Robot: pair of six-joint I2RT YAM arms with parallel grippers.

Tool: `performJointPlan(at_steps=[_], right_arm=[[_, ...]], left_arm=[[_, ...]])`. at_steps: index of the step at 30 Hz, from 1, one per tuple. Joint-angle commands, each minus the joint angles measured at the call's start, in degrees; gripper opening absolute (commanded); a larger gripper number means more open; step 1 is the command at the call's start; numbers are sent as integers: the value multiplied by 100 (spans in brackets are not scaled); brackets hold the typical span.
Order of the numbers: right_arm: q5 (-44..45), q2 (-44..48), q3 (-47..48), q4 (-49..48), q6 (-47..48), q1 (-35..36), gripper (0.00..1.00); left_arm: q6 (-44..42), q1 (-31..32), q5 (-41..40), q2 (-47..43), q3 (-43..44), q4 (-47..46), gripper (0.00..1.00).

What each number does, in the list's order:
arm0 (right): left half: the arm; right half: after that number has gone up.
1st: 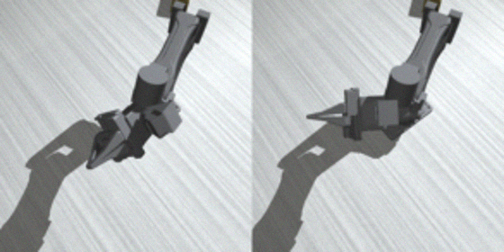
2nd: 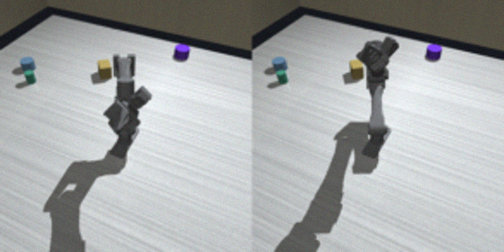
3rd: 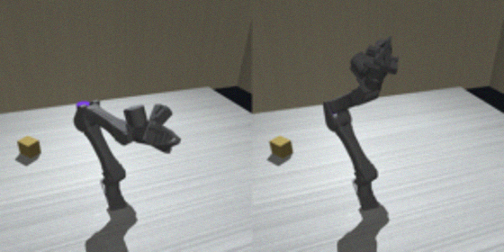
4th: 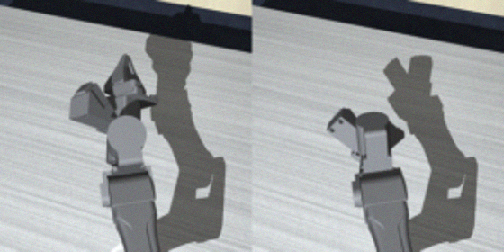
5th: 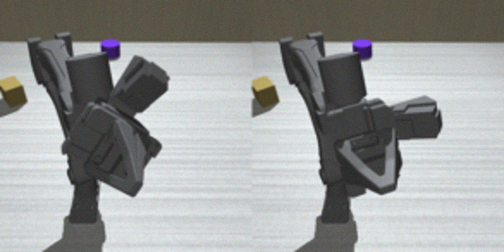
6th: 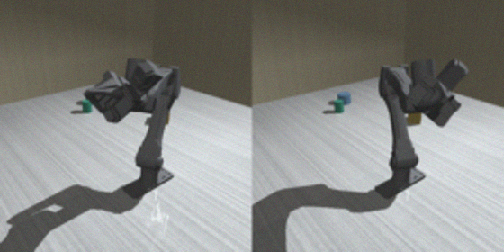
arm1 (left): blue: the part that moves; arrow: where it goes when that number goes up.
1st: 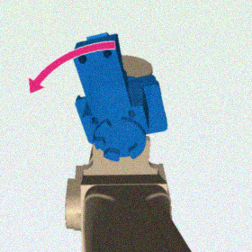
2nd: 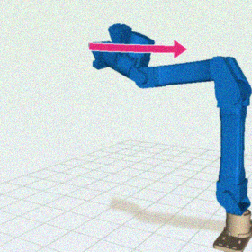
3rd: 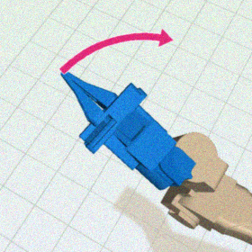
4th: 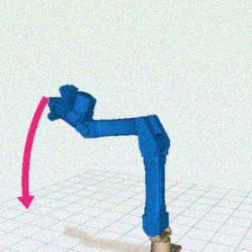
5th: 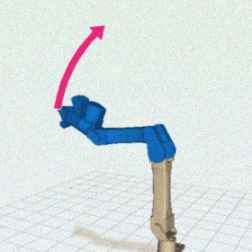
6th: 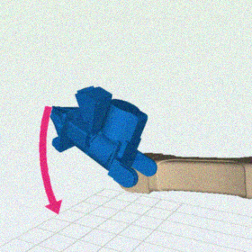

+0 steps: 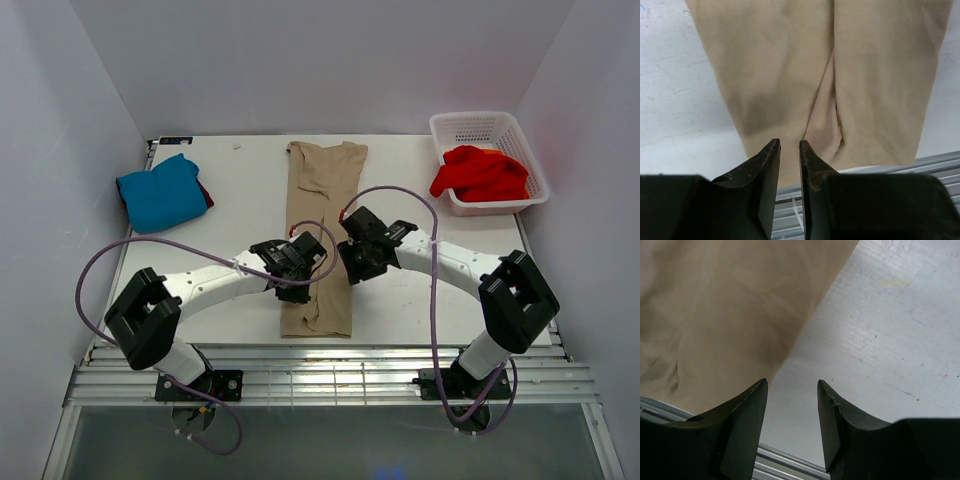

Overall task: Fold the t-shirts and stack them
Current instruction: Fold the tshirt

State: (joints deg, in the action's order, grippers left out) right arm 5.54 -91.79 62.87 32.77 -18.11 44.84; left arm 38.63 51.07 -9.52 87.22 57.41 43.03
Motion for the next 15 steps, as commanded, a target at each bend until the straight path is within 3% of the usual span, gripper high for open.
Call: performJointPlan(at_steps=[1, 9, 15], right_arm=[[-193, 267, -213, -52, -430, 165, 51], [-1019, 407, -723, -280, -773, 543, 52], [-1511, 644, -1206, -657, -1045, 684, 60]], left_arm=[[153, 0, 169, -302, -124, -128, 34], [267, 0, 363, -433, -422, -154, 34], [557, 0, 381, -1048, -818, -75, 52]])
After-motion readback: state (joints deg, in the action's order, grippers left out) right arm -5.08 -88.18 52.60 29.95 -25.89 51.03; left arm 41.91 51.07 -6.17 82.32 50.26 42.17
